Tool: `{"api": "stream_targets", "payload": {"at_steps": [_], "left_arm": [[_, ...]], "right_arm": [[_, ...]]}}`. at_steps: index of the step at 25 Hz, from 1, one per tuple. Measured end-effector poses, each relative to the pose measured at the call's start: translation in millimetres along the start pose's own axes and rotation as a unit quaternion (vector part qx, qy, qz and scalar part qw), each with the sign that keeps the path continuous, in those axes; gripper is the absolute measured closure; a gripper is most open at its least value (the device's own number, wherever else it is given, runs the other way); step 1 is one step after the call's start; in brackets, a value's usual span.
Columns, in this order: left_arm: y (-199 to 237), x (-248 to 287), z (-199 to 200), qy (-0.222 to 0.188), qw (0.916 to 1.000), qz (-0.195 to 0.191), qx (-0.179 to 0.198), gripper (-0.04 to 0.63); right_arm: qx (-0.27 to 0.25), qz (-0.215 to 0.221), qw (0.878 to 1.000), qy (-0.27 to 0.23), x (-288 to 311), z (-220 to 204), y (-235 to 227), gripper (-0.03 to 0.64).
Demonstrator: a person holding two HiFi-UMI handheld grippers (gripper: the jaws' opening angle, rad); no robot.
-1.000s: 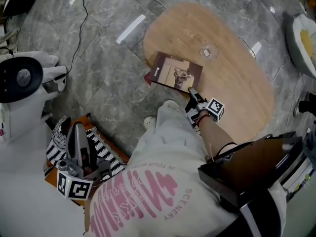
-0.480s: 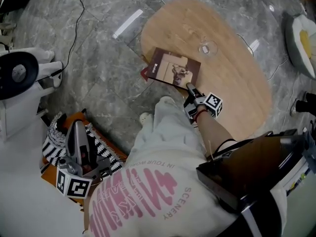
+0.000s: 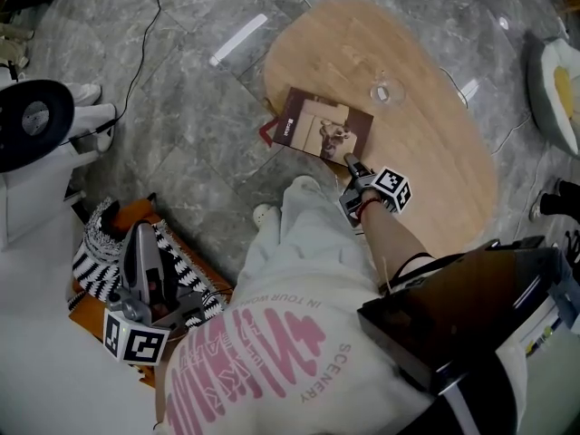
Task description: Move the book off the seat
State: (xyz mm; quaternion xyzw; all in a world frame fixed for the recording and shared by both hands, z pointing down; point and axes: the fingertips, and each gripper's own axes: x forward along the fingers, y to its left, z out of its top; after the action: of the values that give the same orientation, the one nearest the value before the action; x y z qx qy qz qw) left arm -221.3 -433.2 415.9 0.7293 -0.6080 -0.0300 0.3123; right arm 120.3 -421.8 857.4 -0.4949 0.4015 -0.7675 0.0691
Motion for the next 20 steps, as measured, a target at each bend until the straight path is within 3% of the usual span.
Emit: {"api": "stream_targets", "payload": {"at_steps": [4, 9, 14, 20], "left_arm": [[4, 0, 0, -0.002, 0.9999, 0.009, -0.009, 0.588], [4, -8, -1, -0.011, 0.9997, 0.019, -0.011, 0.588], [-2, -13, 0, -0.014, 0.9995, 0.026, -0.007, 0.588], [0, -23, 1, -0.022, 0.9993, 0.028, -0.009, 0.588]], "right_arm": [[-0.020, -0.052, 0.998, 0.008, 1, 1, -7, 0.394], [-0.038, -0.075, 0.996, 0.025, 2, 2, -12, 0.394], [-0.120, -0.129, 0.983, 0.056, 2, 8, -17, 0.393], [-0.135, -0.172, 0.975, 0.048, -5, 10, -25, 0.379]]}}
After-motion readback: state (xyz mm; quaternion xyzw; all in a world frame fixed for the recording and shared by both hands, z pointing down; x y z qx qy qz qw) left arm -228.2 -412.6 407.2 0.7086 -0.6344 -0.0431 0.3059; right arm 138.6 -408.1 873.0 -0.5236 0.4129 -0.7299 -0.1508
